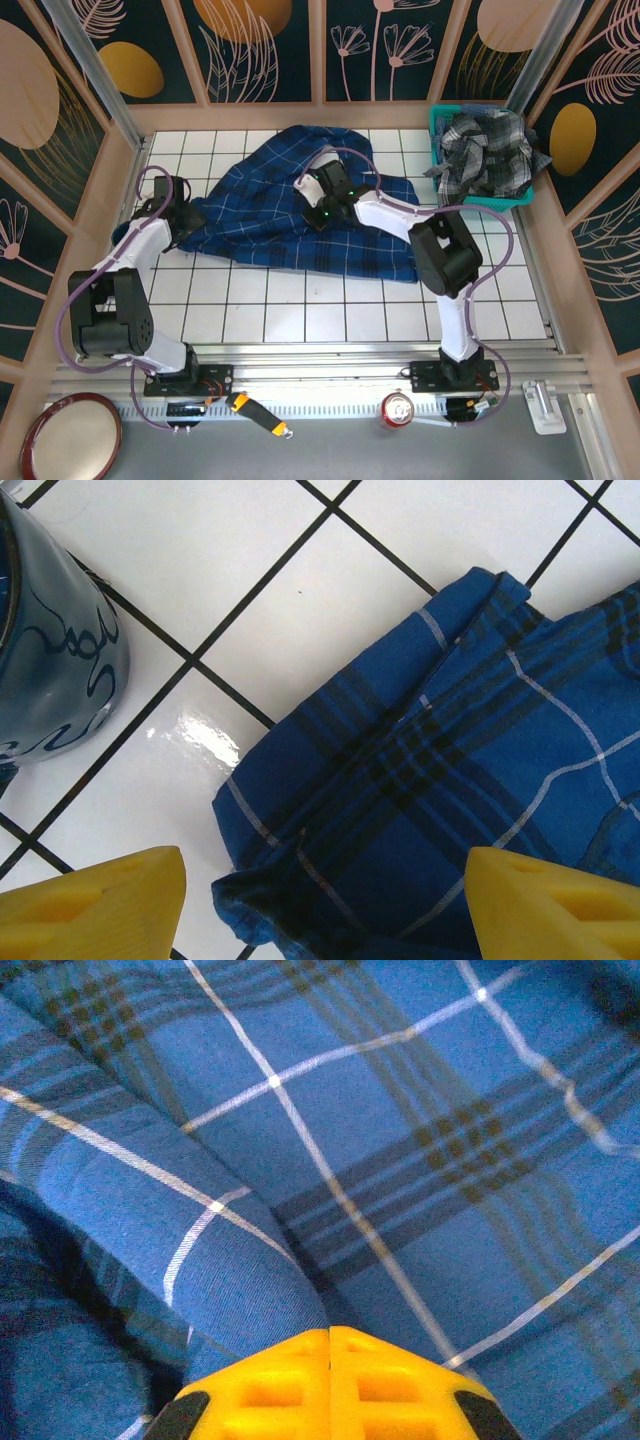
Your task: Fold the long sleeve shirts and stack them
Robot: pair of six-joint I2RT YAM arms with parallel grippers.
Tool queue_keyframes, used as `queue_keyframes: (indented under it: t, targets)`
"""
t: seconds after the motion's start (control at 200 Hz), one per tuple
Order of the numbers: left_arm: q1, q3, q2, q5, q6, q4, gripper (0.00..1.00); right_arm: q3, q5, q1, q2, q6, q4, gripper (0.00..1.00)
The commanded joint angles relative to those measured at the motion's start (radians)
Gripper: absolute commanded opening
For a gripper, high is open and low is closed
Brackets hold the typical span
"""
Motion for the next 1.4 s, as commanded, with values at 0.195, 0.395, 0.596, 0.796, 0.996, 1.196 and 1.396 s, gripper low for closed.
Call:
queue_keyframes:
  t: [0.195, 0.395, 0.596, 0.796, 0.996, 1.196, 1.396]
  targets:
    - [0.003, -0.002, 0.025, -0.003, 0.025, 0.003, 0.74, 0.164, 0.220, 0.045, -0.130, -0.196, -0.045, 0.00]
    - [0.003, -0.002, 0.023, -0.011, 0.022, 0.002, 0.74, 0.143, 0.420, 0.121, -0.138, -0.307, 0.013, 0.02]
    - [0.004, -0.002, 0.041, -0.031, 0.030, -0.007, 0.74, -0.093, 0.458, 0.160, -0.108, -0.151, 0.078, 0.56]
    - [0.004, 0.044, 0.048, -0.074, 0.033, -0.030, 0.74, -0.255, 0.224, 0.082, -0.295, 0.088, 0.133, 0.78]
    - [0.004, 0.041, 0.071, -0.052, 0.028, -0.011, 0.74, -0.426, 0.105, -0.004, -0.326, 0.165, 0.281, 0.82]
    - [0.004, 0.032, 0.089, -0.038, 0.023, 0.007, 0.74, -0.335, 0.031, -0.006, -0.206, 0.143, 0.269, 0.80]
    - [0.003, 0.031, 0.124, -0.035, 0.025, 0.027, 0.74, -0.200, 0.102, -0.014, -0.067, 0.086, 0.186, 0.58]
